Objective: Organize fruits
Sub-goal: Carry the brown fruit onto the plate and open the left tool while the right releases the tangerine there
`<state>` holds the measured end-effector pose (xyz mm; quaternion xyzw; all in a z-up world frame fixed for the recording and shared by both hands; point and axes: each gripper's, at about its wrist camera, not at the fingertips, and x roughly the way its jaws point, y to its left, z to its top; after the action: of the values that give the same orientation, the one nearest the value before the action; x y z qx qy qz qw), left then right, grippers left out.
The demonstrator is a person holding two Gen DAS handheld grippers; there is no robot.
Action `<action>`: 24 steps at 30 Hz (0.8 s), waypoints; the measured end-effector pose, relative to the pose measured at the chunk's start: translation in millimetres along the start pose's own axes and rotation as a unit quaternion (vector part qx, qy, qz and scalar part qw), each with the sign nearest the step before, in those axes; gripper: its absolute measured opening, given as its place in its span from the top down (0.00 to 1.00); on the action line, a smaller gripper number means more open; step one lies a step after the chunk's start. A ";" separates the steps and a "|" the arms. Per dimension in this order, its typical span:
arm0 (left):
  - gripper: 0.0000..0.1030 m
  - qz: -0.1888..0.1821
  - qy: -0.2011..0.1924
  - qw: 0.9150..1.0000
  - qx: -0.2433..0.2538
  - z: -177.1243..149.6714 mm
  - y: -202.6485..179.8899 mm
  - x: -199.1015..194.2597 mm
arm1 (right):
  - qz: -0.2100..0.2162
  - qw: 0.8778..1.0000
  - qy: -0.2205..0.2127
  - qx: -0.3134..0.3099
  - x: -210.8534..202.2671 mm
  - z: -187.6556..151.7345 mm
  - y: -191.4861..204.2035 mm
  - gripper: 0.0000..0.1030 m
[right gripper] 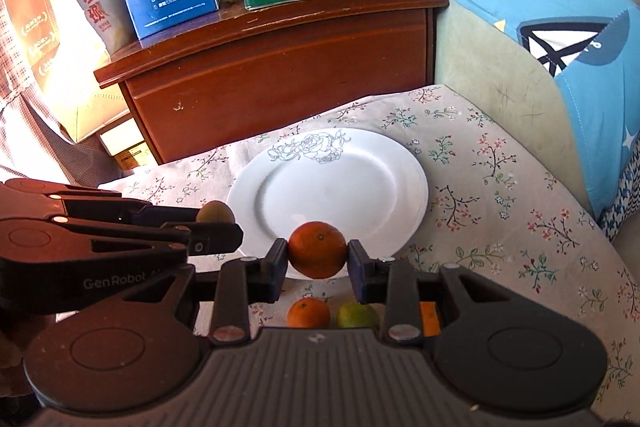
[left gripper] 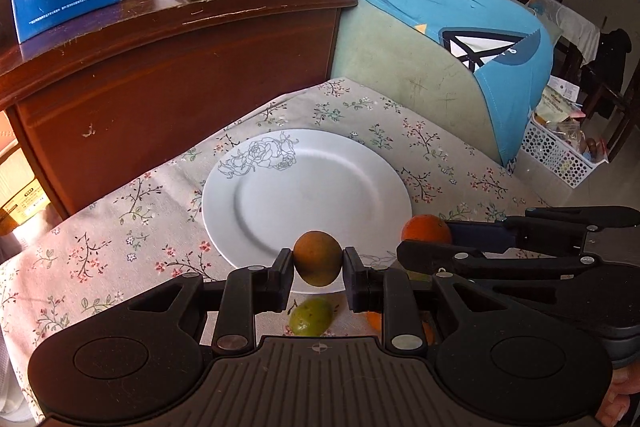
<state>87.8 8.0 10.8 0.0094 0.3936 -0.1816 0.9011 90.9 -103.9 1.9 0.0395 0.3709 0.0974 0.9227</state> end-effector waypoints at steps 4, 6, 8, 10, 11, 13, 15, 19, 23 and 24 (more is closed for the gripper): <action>0.77 0.000 0.012 1.000 -0.006 8.1 4.4 22.0 | -0.007 1.000 0.009 0.012 17.8 6.1 -9.5 0.69; 0.77 -0.001 0.019 1.000 -0.010 10.4 7.2 31.9 | -0.008 1.000 0.017 0.013 27.1 7.5 -13.7 0.69; 0.77 -0.001 0.026 1.000 -0.014 12.3 10.4 41.5 | -0.009 1.000 0.024 0.013 35.4 9.1 -17.1 0.69; 0.77 0.003 0.033 0.999 -0.014 13.4 12.2 49.8 | -0.010 0.999 0.034 0.018 42.8 10.0 -19.5 0.69; 0.77 0.006 0.037 0.999 -0.014 14.0 13.1 54.2 | -0.009 0.999 0.041 0.018 47.2 10.2 -19.8 0.69; 0.77 0.007 0.045 0.999 -0.015 13.9 15.8 61.9 | -0.015 0.999 0.049 0.013 53.3 10.1 -19.3 0.69; 0.77 0.007 0.051 0.998 -0.022 13.7 19.4 68.0 | -0.019 0.998 0.055 0.009 59.8 9.8 -19.6 0.69; 0.77 0.010 0.056 0.998 -0.022 15.6 24.0 76.0 | -0.018 0.998 0.058 0.008 67.0 10.6 -19.9 0.69; 0.77 0.015 0.056 0.998 -0.033 17.5 29.4 79.5 | -0.015 0.998 0.055 0.017 69.2 11.6 -21.1 0.67; 0.75 0.017 0.055 0.998 -0.033 17.7 29.6 79.2 | -0.013 0.998 0.056 0.015 69.1 12.0 -20.6 0.67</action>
<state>159.7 7.4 -37.1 -0.0037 0.4482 -0.1521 0.8809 151.0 -109.7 -39.2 0.0432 0.4239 0.0816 0.9010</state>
